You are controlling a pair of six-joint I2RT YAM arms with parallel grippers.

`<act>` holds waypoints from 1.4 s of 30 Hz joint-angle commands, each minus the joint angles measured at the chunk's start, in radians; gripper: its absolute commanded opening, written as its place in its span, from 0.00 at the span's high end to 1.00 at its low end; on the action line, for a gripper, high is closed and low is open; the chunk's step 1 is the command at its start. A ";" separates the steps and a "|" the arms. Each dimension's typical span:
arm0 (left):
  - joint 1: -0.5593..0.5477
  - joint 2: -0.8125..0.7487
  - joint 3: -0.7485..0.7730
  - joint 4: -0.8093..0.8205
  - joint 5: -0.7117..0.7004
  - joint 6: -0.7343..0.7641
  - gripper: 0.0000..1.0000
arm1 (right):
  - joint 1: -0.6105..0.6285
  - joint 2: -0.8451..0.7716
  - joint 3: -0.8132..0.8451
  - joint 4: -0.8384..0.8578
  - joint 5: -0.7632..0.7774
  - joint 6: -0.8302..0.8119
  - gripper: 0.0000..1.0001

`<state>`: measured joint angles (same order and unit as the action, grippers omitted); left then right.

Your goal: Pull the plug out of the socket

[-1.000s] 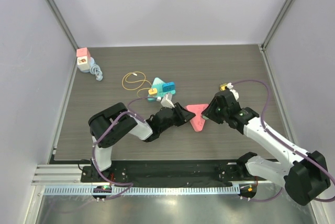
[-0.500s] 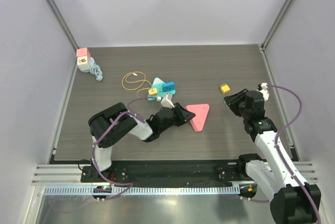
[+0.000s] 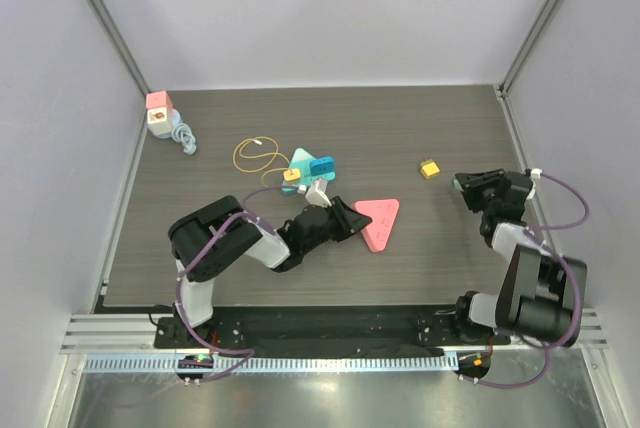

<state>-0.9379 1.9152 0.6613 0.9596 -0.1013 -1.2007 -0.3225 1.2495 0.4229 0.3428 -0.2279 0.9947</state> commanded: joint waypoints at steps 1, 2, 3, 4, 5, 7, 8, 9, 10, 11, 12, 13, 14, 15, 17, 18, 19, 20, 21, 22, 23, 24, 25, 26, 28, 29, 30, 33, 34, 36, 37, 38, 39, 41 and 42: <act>0.014 0.025 -0.025 -0.050 0.008 0.030 1.00 | -0.004 0.153 0.117 0.222 -0.067 0.002 0.99; 0.016 0.027 -0.028 -0.044 0.009 0.027 1.00 | -0.004 0.189 0.126 0.238 -0.076 0.002 0.99; 0.017 0.028 -0.035 -0.030 0.011 0.024 1.00 | -0.006 0.215 0.132 0.322 -0.093 0.005 0.99; 0.017 0.030 -0.035 -0.025 0.012 0.023 1.00 | -0.012 0.243 0.137 0.376 -0.109 0.015 0.99; 0.017 0.030 -0.034 -0.024 0.014 0.023 1.00 | -0.015 0.299 0.146 0.418 -0.146 0.019 0.99; 0.017 0.031 -0.034 -0.024 0.017 0.024 1.00 | -0.020 0.368 0.190 0.452 -0.165 0.028 0.99; 0.017 0.031 -0.032 -0.024 0.018 0.024 1.00 | -0.020 0.369 0.204 0.452 -0.166 0.028 0.99; 0.017 0.033 -0.031 -0.024 0.018 0.024 1.00 | -0.021 0.416 0.215 0.469 -0.169 0.041 0.98; 0.017 0.034 -0.029 -0.024 0.018 0.024 1.00 | -0.020 0.439 0.229 0.485 -0.175 0.048 0.98; 0.017 0.034 -0.029 -0.024 0.018 0.024 1.00 | -0.020 0.462 0.237 0.499 -0.183 0.056 0.97; 0.017 0.036 -0.028 -0.024 0.020 0.024 1.00 | -0.020 0.508 0.243 0.533 -0.200 0.061 0.96; 0.017 0.036 -0.026 -0.024 0.021 0.024 1.00 | -0.020 0.530 0.246 0.557 -0.209 0.086 0.96; 0.017 0.038 -0.026 -0.022 0.023 0.021 1.00 | -0.020 0.554 0.243 0.591 -0.218 0.106 0.95; 0.017 0.036 -0.026 -0.022 0.023 0.021 1.00 | -0.020 0.576 0.235 0.683 -0.234 0.128 0.94; 0.017 0.039 -0.025 -0.021 0.023 0.020 1.00 | -0.018 0.632 0.223 0.757 -0.243 0.175 0.91; 0.017 0.041 -0.026 -0.019 0.026 0.020 1.00 | -0.018 0.645 0.224 0.775 -0.245 0.179 0.90; 0.017 0.042 -0.023 -0.019 0.028 0.020 1.00 | -0.018 0.665 0.231 0.772 -0.241 0.176 0.88; 0.017 0.041 -0.023 -0.019 0.028 0.020 1.00 | -0.018 0.669 0.232 0.769 -0.240 0.161 0.85; 0.017 0.042 -0.025 -0.019 0.029 0.021 1.00 | -0.018 0.676 0.237 0.760 -0.240 0.154 0.84; 0.017 0.042 -0.025 -0.019 0.029 0.021 1.00 | -0.018 0.680 0.241 0.754 -0.243 0.148 0.80; 0.017 0.041 -0.025 -0.019 0.029 0.023 1.00 | -0.018 0.683 0.244 0.745 -0.243 0.144 0.78; 0.017 0.041 -0.023 -0.019 0.029 0.023 1.00 | -0.018 0.682 0.247 0.713 -0.243 0.130 0.74; 0.017 0.042 -0.023 -0.019 0.032 0.023 1.00 | -0.016 0.682 0.257 0.693 -0.243 0.119 0.66; 0.017 0.042 -0.020 -0.019 0.031 0.023 1.00 | -0.015 0.674 0.261 0.668 -0.240 0.108 0.63; 0.017 0.044 -0.020 -0.019 0.034 0.021 1.00 | -0.007 0.662 0.286 0.552 -0.223 0.058 0.50; 0.017 0.044 -0.019 -0.019 0.035 0.023 1.00 | -0.004 0.659 0.295 0.514 -0.220 0.039 0.48; 0.017 0.045 -0.019 -0.019 0.035 0.021 1.00 | 0.002 0.650 0.303 0.454 -0.217 0.013 0.46; 0.017 0.045 -0.019 -0.019 0.037 0.024 1.00 | 0.013 0.625 0.309 0.398 -0.194 -0.002 0.37; 0.017 0.042 -0.019 -0.019 0.038 0.026 1.00 | 0.013 0.619 0.310 0.383 -0.189 -0.007 0.34; 0.016 0.042 -0.017 -0.019 0.038 0.029 1.00 | 0.016 0.607 0.309 0.366 -0.183 -0.011 0.29; 0.016 0.044 -0.017 -0.019 0.038 0.029 1.00 | 0.017 0.605 0.313 0.355 -0.185 -0.008 0.26; 0.016 0.044 -0.019 -0.019 0.038 0.030 1.00 | 0.020 0.604 0.320 0.342 -0.188 -0.010 0.25; 0.016 0.044 -0.017 -0.019 0.038 0.030 1.00 | 0.023 0.593 0.332 0.293 -0.191 -0.011 0.22; 0.016 0.041 -0.017 -0.019 0.038 0.032 1.00 | 0.034 0.576 0.352 0.184 -0.191 -0.031 0.21; 0.014 0.042 -0.019 -0.019 0.040 0.032 1.00 | 0.039 0.565 0.365 0.135 -0.174 -0.045 0.21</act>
<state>-0.9234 1.9316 0.6502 0.9985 -0.0601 -1.2163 -0.3008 1.8717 0.7437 0.6533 -0.4301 1.0042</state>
